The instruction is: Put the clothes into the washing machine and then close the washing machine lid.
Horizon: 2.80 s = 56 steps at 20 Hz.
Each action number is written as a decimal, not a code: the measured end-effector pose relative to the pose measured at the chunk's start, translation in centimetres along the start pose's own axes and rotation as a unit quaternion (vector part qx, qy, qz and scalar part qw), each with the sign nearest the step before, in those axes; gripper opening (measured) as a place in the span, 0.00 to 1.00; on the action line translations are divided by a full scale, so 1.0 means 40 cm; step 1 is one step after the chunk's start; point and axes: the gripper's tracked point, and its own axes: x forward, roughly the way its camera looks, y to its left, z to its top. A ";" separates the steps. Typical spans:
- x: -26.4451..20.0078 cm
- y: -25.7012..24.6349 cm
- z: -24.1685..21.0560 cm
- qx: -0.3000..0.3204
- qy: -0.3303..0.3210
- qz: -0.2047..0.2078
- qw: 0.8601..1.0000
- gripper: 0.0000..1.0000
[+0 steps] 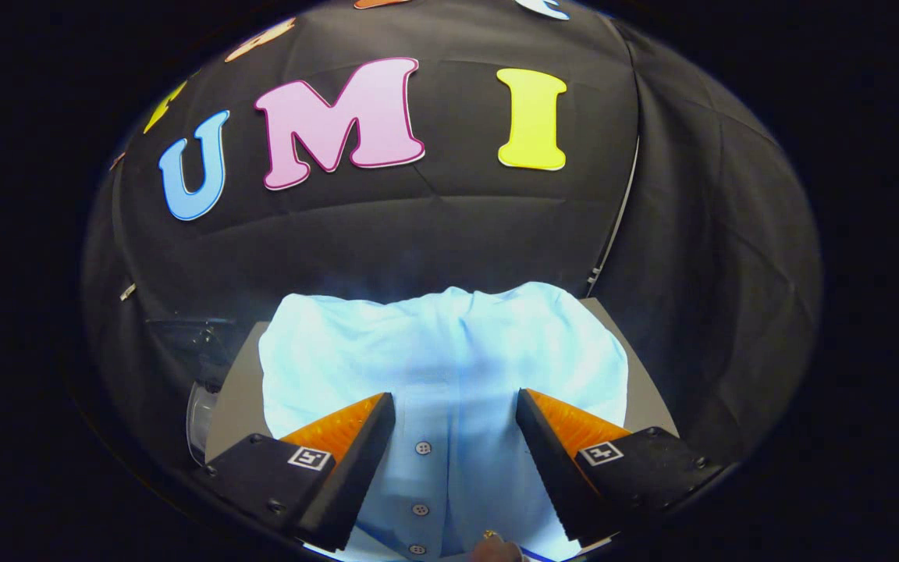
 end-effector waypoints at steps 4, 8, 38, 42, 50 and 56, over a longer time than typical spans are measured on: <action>0.010 0.002 -0.011 -0.025 0.014 -0.010 1.000 0.99; 0.013 0.017 -0.014 -0.031 0.022 0.012 0.999 0.91; -0.412 0.064 0.214 0.021 -0.152 0.053 0.987 0.05; -0.530 0.148 0.276 0.002 -0.197 0.076 0.977 0.05; -0.662 0.435 0.336 -0.034 -0.239 0.164 0.957 0.05; -0.661 0.714 0.300 -0.068 -0.231 0.260 0.935 0.05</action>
